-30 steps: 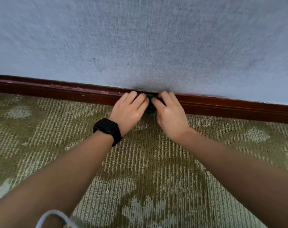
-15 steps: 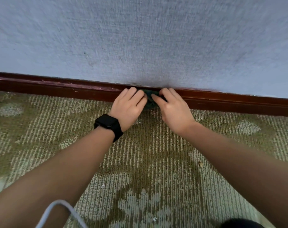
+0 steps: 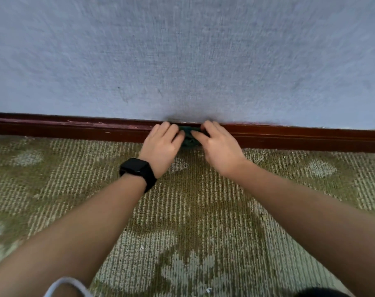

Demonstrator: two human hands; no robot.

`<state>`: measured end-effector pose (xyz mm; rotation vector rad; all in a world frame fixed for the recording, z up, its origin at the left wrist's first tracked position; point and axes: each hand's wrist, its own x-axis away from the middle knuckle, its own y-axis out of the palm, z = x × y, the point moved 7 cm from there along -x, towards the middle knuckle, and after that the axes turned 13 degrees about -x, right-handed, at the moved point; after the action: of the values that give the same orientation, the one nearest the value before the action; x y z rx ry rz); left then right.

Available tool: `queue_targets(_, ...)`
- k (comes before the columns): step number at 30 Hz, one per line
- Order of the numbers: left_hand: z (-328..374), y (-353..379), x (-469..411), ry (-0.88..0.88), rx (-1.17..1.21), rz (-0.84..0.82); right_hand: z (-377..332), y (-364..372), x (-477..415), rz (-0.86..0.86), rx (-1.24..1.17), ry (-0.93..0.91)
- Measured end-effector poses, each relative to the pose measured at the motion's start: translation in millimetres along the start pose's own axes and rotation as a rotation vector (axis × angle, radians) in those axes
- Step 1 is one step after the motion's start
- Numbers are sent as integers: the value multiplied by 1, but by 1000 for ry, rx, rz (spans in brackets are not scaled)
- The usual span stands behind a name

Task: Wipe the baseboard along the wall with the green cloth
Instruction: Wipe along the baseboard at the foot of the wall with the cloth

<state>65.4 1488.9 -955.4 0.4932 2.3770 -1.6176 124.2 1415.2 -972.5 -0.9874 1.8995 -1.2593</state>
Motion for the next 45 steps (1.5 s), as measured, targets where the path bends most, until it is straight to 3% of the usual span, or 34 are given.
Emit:
queue_targets(6, 5, -4, -4, 87, -3, 34, 2, -5, 6, 123, -31, -9)
queue_targets(10, -26, 6, 22, 40, -65, 52, -28, 6, -15, 162, -68, -110)
queue_targets(17, -49, 10, 36, -30, 6, 40, -37, 7, -15, 76, -28, -276)
queue_targets(23, -37, 6, 23, -5, 10, 123, -29, 1, -7, 101, -19, -207)
queue_targets(32, -95, 13, 78, -46, -98, 147, -90, 22, -48, 148, -73, -270)
queue_targets(39, -83, 16, 70, -47, 137, 81, -75, 14, -37, -13, 43, -247)
queue_targets(45, -103, 20, 70, -198, 357, 27, -76, 24, -56, -48, -47, -38)
